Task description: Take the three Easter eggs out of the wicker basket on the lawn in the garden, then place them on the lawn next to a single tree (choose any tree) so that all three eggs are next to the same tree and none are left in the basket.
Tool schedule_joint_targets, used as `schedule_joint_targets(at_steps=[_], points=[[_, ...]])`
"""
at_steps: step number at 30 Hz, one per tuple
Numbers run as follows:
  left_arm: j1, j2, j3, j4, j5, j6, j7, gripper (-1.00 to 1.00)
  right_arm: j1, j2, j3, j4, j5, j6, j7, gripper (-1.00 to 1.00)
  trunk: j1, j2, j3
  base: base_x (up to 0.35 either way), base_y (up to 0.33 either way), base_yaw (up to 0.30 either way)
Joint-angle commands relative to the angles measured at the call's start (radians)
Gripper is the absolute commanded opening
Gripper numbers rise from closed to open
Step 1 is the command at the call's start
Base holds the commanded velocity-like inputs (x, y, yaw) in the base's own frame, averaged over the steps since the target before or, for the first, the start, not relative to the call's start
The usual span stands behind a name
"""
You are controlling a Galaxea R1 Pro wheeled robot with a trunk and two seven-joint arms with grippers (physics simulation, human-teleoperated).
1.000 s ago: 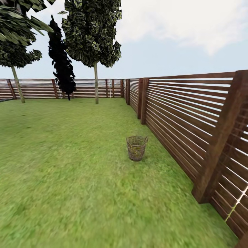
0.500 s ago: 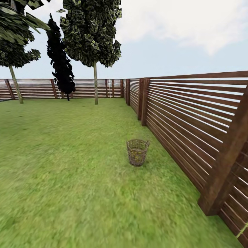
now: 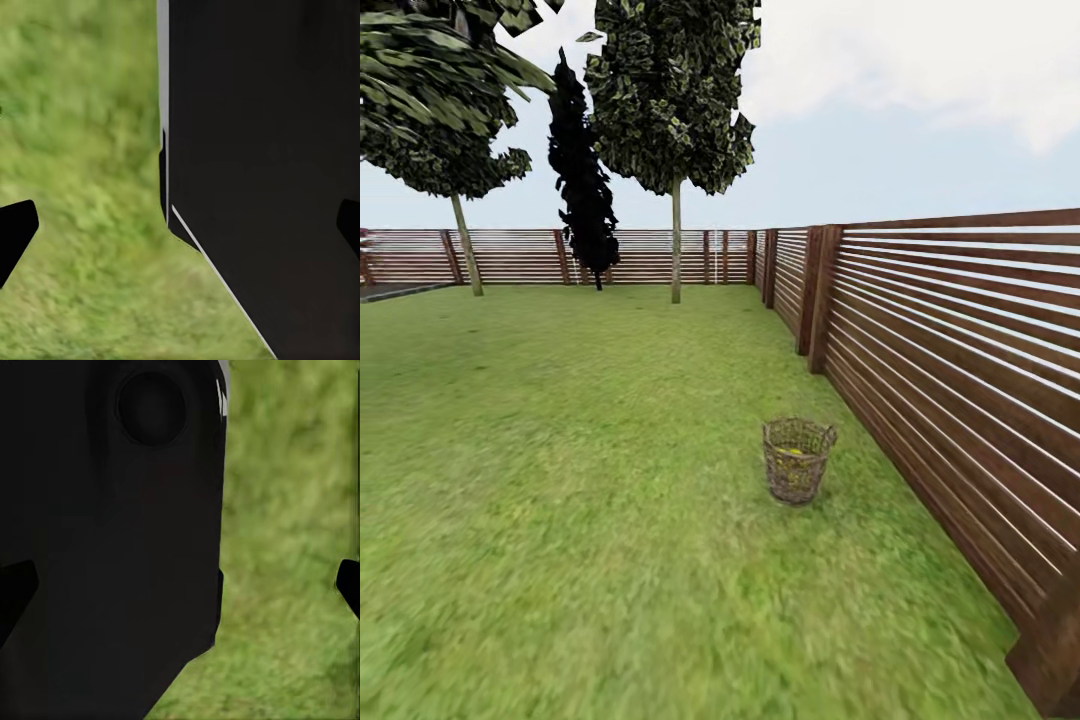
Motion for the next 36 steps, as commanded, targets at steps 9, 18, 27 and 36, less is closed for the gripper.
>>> schedule_joint_targets(at_steps=[9, 18, 27, 36], points=[[0.000, 0.000, 0.001, 0.001, 0.001, 0.000, 0.001, 1.00, 0.000, 0.000, 0.000, 0.000, 0.001, 0.000, -0.001, 1.00, 0.001, 0.000, 0.000, 0.345, 0.000, 0.208], [0.000, 0.000, 0.001, 0.000, 0.001, 0.000, 0.001, 1.00, 0.000, 0.000, 0.000, 0.000, 0.002, 0.000, -0.001, 1.00, 0.001, 0.000, 0.000, 0.345, 0.000, 0.013], [0.000, 0.000, 0.000, 0.001, 0.000, -0.002, -0.001, 1.00, 0.000, 0.000, -0.003, 0.000, 0.000, 0.001, -0.001, 1.00, 0.001, 0.000, 0.000, 0.344, 0.000, 0.000], [0.000, -0.010, -0.002, 0.005, -0.004, -0.001, -0.002, 1.00, 0.000, -0.020, -0.012, -0.027, -0.019, 0.001, -0.004, 1.00, 0.001, 0.000, 0.000, 0.090, 0.000, 0.000]])
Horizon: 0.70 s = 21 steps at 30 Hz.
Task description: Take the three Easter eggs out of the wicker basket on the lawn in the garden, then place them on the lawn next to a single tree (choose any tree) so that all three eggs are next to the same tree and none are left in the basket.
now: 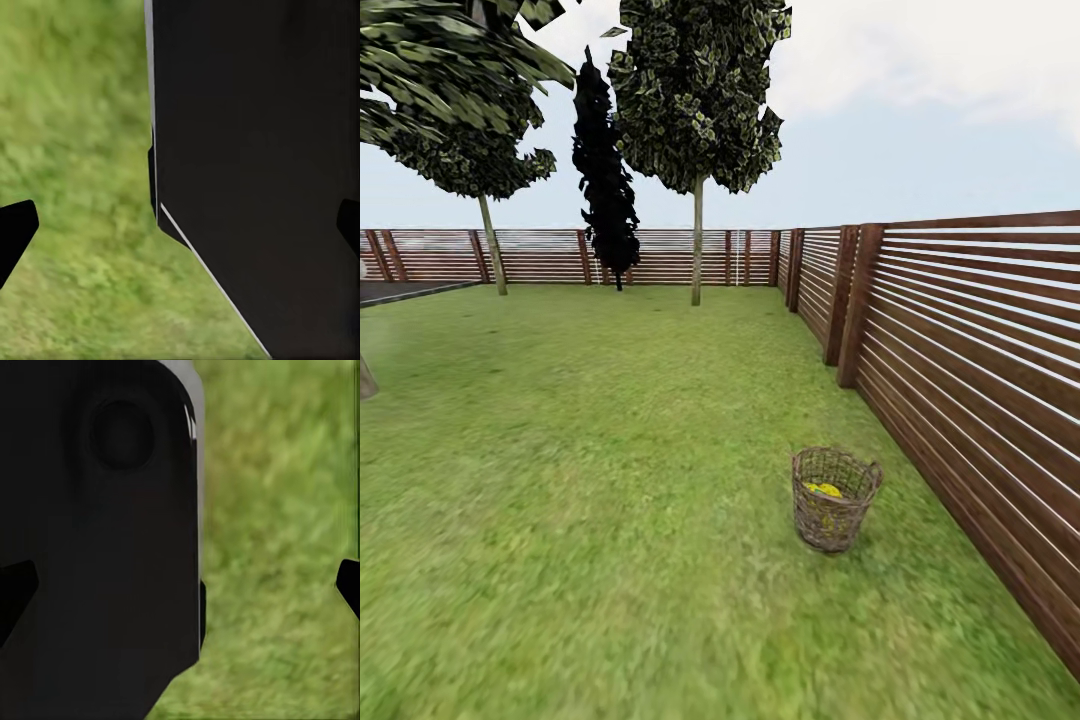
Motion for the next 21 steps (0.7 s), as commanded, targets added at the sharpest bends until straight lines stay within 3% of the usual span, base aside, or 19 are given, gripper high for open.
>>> schedule_joint_targets(at_steps=[1, 5, 7, 8, 9, 10, 13, 15, 16, 18, 20, 21], points=[[0.000, -0.002, 0.001, 0.002, 0.000, 0.000, 0.000, 1.00, 0.000, -0.001, -0.001, -0.007, -0.003, 0.000, 0.000, 1.00, 0.000, 0.000, -0.001, 0.004, 0.000, 0.000], [0.000, -0.004, 0.002, 0.002, 0.003, 0.000, 0.004, 1.00, 0.000, -0.001, 0.000, -0.010, -0.002, 0.007, 0.001, 1.00, 0.000, 0.000, -0.001, 0.001, 0.000, 0.000], [0.000, -0.002, 0.010, -0.052, 0.033, -0.002, 0.009, 1.00, 0.000, -0.007, 0.000, -0.038, -0.002, 0.013, -0.001, 1.00, 0.000, 0.000, -0.001, 0.000, 0.000, 0.000], [0.000, 0.000, 0.019, -0.113, 0.066, 0.003, 0.011, 1.00, 0.000, -0.007, 0.000, -0.081, 0.000, 0.022, -0.004, 1.00, 0.000, 0.000, -0.001, 0.000, 0.000, 0.000], [-0.001, 0.008, 0.039, -0.269, 0.164, 0.066, 0.011, 1.00, 0.000, -0.008, 0.001, -0.227, 0.003, 0.092, -0.016, 1.00, 0.000, 0.000, -0.001, 0.000, 0.000, 0.000], [-0.005, 0.023, 0.047, -0.388, 0.236, 0.212, 0.010, 1.00, -0.003, -0.011, 0.001, -0.379, 0.003, 0.219, -0.032, 1.00, 0.000, 0.000, -0.001, 0.000, 0.000, 0.000], [-0.062, 0.063, 0.055, -0.651, 0.300, 0.619, 0.011, 1.00, -0.020, -0.020, 0.001, -0.727, 0.003, 0.555, -0.063, 1.00, 0.000, 0.000, -0.001, 0.000, 0.000, 0.000], [-0.151, 0.076, 0.059, -0.784, 0.315, 0.756, 0.012, 1.00, -0.071, -0.023, 0.001, -0.871, 0.003, 0.691, -0.071, 1.00, 0.000, 0.000, -0.001, 0.000, 0.000, 0.000], [-0.217, 0.078, 0.068, -0.839, 0.321, 0.804, 0.012, 1.00, -0.132, -0.026, 0.000, -0.903, 0.004, 0.747, -0.074, 1.00, 0.000, 0.000, -0.001, 0.000, 0.000, 0.000], [-0.273, 0.074, 0.080, -0.870, 0.325, 0.835, 0.012, 1.00, -0.248, -0.037, 0.000, -0.829, 0.004, 0.798, -0.080, 1.00, 0.000, 0.000, -0.001, 0.000, 0.000, 0.000], [-0.302, 0.064, 0.087, -0.882, 0.326, 0.848, 0.014, 1.00, -0.386, -0.056, 0.001, -0.661, 0.007, 0.824, -0.081, 1.00, 0.000, 0.000, -0.001, 0.000, 0.000, 0.000], [-0.308, 0.063, 0.089, -0.884, 0.326, 0.851, 0.017, 1.00, -0.411, -0.058, 0.004, -0.634, 0.008, 0.829, -0.081, 1.00, 0.000, 0.000, -0.001, 0.000, 0.000, 0.000]])
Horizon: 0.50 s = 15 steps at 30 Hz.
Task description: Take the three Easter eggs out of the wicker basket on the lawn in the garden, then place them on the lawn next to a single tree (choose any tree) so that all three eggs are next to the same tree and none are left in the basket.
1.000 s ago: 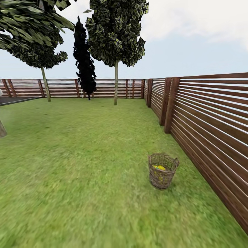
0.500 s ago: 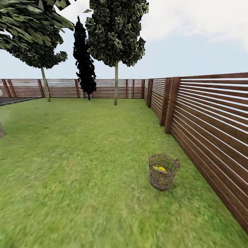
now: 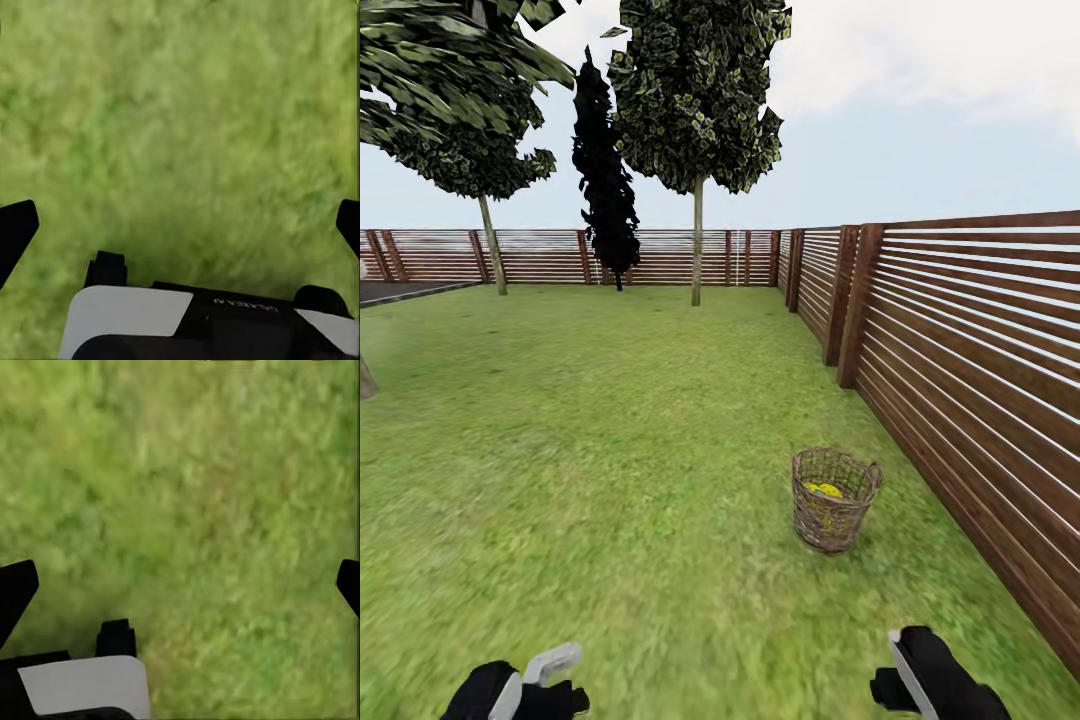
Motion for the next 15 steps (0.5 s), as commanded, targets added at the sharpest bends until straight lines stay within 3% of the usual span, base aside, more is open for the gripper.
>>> schedule_joint_targets(at_steps=[1, 8, 13, 15], points=[[-0.005, -0.003, 0.003, -0.001, 0.004, 0.007, 0.018, 1.00, -0.023, 0.001, 0.004, 0.009, 0.000, 0.011, -0.004, 1.00, 0.000, -0.001, -0.001, 0.000, 0.000, 0.000], [-0.015, -0.013, 0.004, 0.007, 0.007, 0.016, 0.163, 1.00, -0.045, 0.001, 0.003, 0.020, -0.001, 0.011, -0.005, 1.00, 0.000, -0.001, -0.001, 0.000, 0.000, 0.000], [-0.036, -0.006, 0.006, 0.011, 0.005, 0.020, 0.194, 1.00, -0.046, 0.000, 0.006, 0.021, 0.001, -0.002, -0.006, 1.00, 0.000, -0.001, -0.001, 0.000, 0.000, 0.000], [-0.039, 0.011, 0.011, 0.044, 0.006, 0.021, 0.195, 1.00, -0.046, -0.005, 0.006, 0.022, 0.000, -0.021, -0.006, 1.00, 0.000, -0.001, -0.001, 0.000, 0.000, 0.000]])
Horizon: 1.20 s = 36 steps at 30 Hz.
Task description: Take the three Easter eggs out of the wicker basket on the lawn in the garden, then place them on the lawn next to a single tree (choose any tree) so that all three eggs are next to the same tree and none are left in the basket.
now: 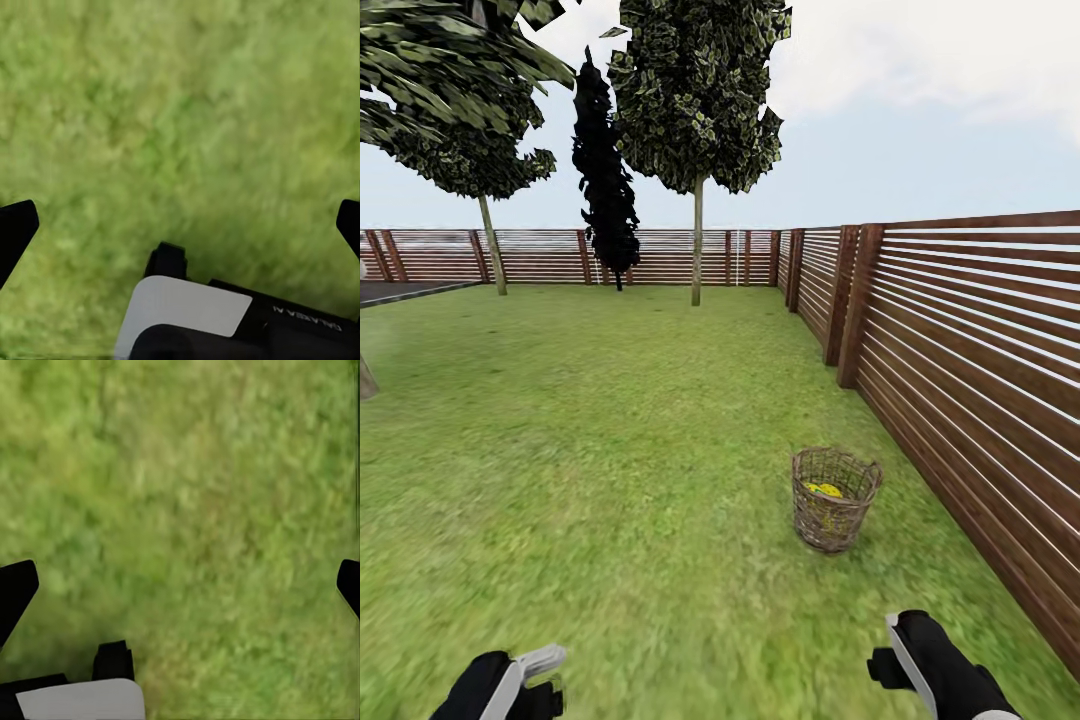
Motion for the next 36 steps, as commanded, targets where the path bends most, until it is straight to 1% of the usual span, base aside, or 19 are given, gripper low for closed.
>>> schedule_joint_targets(at_steps=[1, 6, 8, 9, 10, 12, 14, 16, 18, 21, 32, 33, 35, 36], points=[[-0.001, 0.007, 0.003, 0.006, 0.013, 0.004, 0.007, 1.00, 0.000, -0.001, 0.000, 0.000, -0.001, -0.006, -0.003, 1.00, 0.000, -0.001, -0.001, 0.000, 0.000, 0.000], [-0.005, 0.017, 0.008, 0.030, 0.013, 0.006, 0.007, 1.00, 0.000, -0.006, 0.001, 0.045, -0.002, -0.071, -0.003, 1.00, 0.000, -0.001, -0.001, 0.000, 0.000, 0.000], [-0.042, 0.023, 0.009, 0.104, 0.013, 0.008, 0.010, 1.00, 0.000, -0.004, 0.002, 0.055, 0.000, -0.081, -0.003, 1.00, 0.000, -0.001, -0.001, 0.000, 0.000, 0.000], [-0.070, 0.027, 0.009, 0.147, 0.014, 0.007, 0.010, 1.00, 0.000, -0.003, 0.002, 0.063, 0.001, -0.087, -0.003, 1.00, 0.000, -0.001, -0.001, 0.000, 0.000, 0.000], [-0.113, 0.031, 0.009, 0.200, 0.014, 0.005, 0.008, 1.00, 0.000, -0.002, 0.003, 0.072, 0.001, -0.101, -0.003, 1.00, 0.000, -0.001, -0.001, 0.000, 0.000, 0.000], [-0.148, 0.033, 0.009, 0.233, 0.015, 0.003, 0.006, 1.00, 0.000, -0.003, 0.002, 0.079, 0.001, -0.116, -0.003, 1.00, 0.000, -0.001, -0.001, 0.000, 0.000, 0.000], [-0.166, 0.031, 0.009, 0.247, 0.015, 0.001, 0.003, 1.00, 0.000, -0.005, 0.001, 0.082, 0.000, -0.123, -0.003, 1.00, 0.000, -0.001, -0.001, 0.000, 0.000, 0.000], [-0.172, 0.029, 0.009, 0.241, 0.016, 0.000, 0.000, 1.00, 0.000, -0.005, 0.001, 0.083, 0.000, -0.125, -0.003, 1.00, 0.000, -0.001, -0.001, 0.000, 0.000, 0.000], [-0.175, 0.024, 0.009, 0.205, 0.017, 0.002, 0.002, 1.00, 0.000, -0.004, 0.002, 0.083, 0.000, -0.125, -0.003, 1.00, 0.000, -0.001, -0.001, 0.000, 0.000, 0.000], [-0.176, 0.007, 0.008, 0.176, 0.015, 0.002, 0.008, 1.00, 0.000, -0.004, 0.002, 0.084, 0.000, -0.126, -0.003, 1.00, 0.000, -0.001, -0.001, 0.000, 0.000, 0.000], [-0.176, 0.000, 0.009, 0.167, 0.017, 0.004, 0.002, 1.00, 0.000, -0.005, 0.001, 0.084, -0.002, -0.127, -0.003, 1.00, 0.000, -0.001, -0.001, 0.000, 0.000, 0.000], [-0.176, -0.006, 0.003, 0.173, 0.013, -0.001, 0.000, 1.00, 0.000, -0.010, 0.000, 0.090, 0.004, -0.133, 0.002, 1.00, 0.000, -0.001, -0.001, 0.000, 0.000, 0.000], [-0.175, -0.017, -0.002, 0.176, 0.022, -0.013, -0.003, 1.00, 0.000, -0.022, 0.001, 0.101, 0.006, -0.144, 0.000, 1.00, 0.000, -0.001, -0.001, 0.000, 0.000, 0.000], [-0.175, -0.015, -0.002, 0.171, 0.023, -0.018, -0.003, 1.00, 0.000, -0.028, 0.001, 0.107, 0.004, -0.149, 0.000, 1.00, 0.000, -0.001, -0.001, 0.000, 0.000, 0.000]])
